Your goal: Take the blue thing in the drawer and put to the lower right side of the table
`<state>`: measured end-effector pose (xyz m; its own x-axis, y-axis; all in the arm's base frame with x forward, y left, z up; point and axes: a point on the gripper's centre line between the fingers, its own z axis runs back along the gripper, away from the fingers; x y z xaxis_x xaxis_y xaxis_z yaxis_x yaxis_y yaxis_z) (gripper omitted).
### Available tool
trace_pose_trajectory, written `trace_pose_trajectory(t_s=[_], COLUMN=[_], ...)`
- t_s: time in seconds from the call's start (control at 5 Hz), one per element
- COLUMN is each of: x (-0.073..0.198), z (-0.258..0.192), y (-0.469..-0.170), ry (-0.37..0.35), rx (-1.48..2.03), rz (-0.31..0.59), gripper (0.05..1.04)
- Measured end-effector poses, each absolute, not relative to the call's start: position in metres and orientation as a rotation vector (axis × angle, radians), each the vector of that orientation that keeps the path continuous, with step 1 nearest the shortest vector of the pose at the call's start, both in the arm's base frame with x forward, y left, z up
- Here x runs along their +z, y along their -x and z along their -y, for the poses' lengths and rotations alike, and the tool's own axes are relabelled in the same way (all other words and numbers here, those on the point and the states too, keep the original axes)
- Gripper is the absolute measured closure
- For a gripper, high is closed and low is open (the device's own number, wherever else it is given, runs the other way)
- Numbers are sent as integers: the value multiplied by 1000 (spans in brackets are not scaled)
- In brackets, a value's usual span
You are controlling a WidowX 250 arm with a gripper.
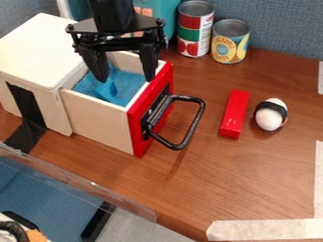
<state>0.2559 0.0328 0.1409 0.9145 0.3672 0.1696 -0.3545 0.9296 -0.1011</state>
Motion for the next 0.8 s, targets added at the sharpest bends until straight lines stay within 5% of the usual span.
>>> trace_pose_trajectory(t_s=[0.8], x=[104], z=[-46], y=[-278], ry=[28], rx=[507], rz=[166], gripper=[85])
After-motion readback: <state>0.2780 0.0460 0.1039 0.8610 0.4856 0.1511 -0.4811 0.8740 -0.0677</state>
